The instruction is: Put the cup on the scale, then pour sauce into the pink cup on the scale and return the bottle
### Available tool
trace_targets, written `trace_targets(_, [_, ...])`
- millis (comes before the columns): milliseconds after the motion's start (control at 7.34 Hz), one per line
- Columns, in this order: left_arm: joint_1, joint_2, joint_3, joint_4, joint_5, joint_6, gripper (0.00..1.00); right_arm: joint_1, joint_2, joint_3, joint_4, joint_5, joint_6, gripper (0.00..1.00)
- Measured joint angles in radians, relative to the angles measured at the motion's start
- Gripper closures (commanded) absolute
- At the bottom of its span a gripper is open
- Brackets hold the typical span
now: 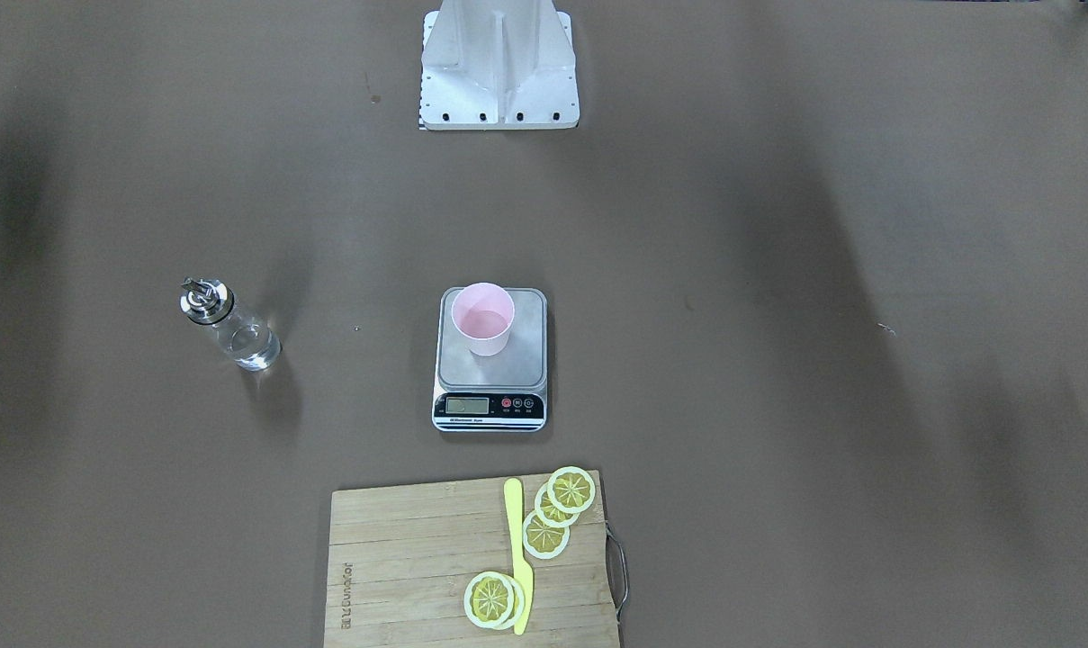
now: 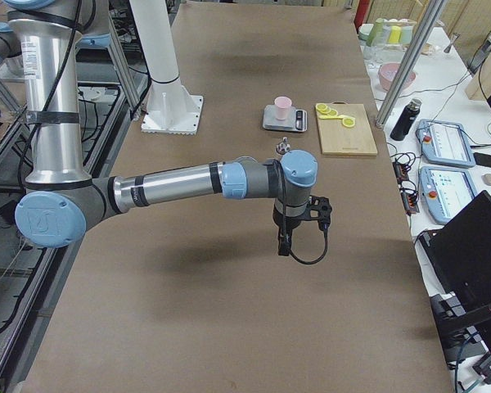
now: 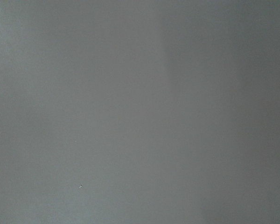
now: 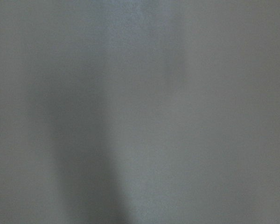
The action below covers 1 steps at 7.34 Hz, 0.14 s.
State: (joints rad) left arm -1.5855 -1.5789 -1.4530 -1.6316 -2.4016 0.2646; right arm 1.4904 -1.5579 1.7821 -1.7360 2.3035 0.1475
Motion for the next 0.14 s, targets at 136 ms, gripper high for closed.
trace_targets(136, [0.000, 0.000, -0.002, 0.000, 0.000, -0.001, 0.00, 0.002, -0.001, 0.010, -0.021, -0.001, -0.001, 0.00])
